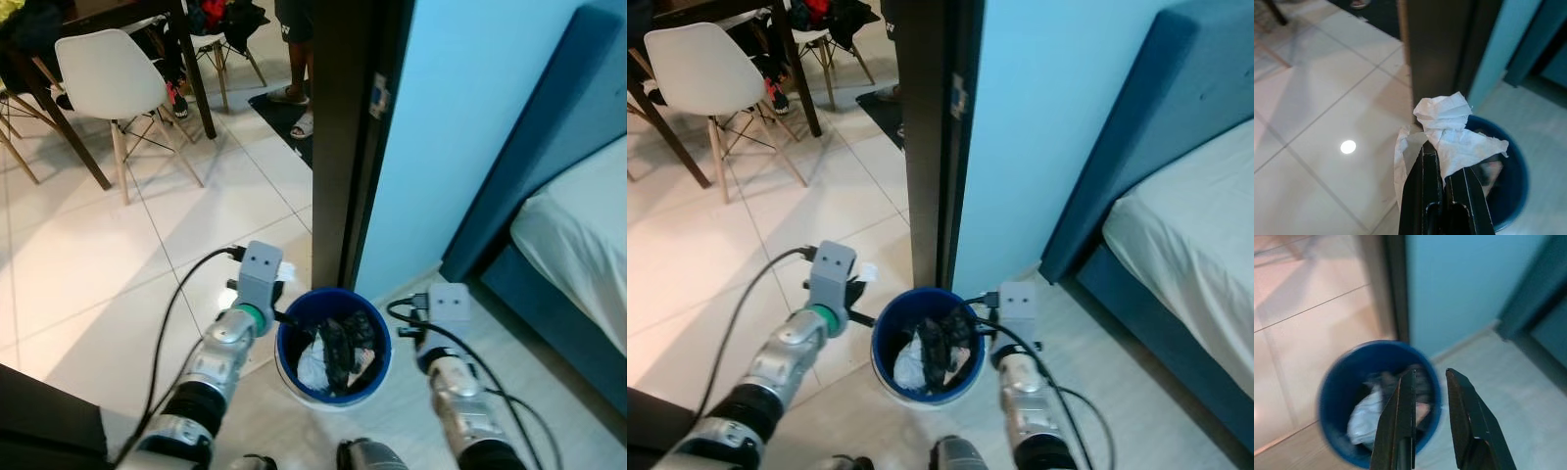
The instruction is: Clean up the room
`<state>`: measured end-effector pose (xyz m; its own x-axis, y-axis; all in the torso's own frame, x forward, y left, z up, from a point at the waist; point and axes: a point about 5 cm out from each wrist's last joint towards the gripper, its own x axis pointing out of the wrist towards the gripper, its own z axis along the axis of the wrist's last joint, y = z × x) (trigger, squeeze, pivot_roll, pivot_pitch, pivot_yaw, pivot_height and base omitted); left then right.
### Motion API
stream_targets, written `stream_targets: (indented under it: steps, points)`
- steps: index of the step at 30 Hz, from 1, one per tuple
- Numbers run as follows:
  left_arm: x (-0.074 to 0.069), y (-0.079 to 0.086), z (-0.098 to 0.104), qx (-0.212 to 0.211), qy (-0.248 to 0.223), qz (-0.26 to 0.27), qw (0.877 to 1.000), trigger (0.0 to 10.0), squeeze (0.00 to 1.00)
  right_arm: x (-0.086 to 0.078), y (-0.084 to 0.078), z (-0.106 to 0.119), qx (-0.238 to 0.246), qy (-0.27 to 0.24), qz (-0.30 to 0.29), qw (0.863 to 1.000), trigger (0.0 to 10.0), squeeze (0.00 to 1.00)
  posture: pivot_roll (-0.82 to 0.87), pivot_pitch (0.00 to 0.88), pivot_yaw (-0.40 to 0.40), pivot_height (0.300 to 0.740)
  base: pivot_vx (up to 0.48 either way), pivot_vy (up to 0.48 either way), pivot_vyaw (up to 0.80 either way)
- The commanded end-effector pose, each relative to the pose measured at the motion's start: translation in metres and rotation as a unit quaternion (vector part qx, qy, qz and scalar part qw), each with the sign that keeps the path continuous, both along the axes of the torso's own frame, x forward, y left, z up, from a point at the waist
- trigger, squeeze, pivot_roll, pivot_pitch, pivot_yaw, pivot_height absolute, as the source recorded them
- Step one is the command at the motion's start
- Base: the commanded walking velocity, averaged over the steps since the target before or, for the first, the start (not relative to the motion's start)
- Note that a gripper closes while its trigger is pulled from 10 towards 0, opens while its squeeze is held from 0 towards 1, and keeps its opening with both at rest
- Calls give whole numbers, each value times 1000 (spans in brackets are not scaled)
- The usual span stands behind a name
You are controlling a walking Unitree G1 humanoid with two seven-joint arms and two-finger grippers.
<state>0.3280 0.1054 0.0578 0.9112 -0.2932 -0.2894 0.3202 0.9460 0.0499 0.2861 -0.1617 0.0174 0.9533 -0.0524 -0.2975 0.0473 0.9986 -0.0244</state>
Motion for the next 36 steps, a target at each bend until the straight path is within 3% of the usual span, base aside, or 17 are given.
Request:
stream_targets:
  steps: [1, 15, 33, 36]
  points:
    - [-2, 0, -5, 6, 7, -1, 1000, 10000, 0, -2, -2, -3, 0, 10, -4, 1000, 10000, 0, -11, 65, 85, 740, 0, 0, 0]
    - [-3, 1, -6, 19, 7, -3, 1000, 10000, 0, -4, -2, -5, 4, 12, -5, 1000, 10000, 0, -11, 64, 85, 740, 0, 0, 0]
    - [-7, 5, -12, 6, 22, 20, 1000, 10000, 0, -7, -2, -6, 0, 17, 3, 1000, 10000, 0, -12, 88, 64, 740, 0, -445, 0]
    - [-9, 6, -17, -11, 48, 30, 998, 10000, 0, -8, -1, -7, -1, 18, 4, 1000, 10000, 0, -14, 96, 64, 740, 0, 451, 0]
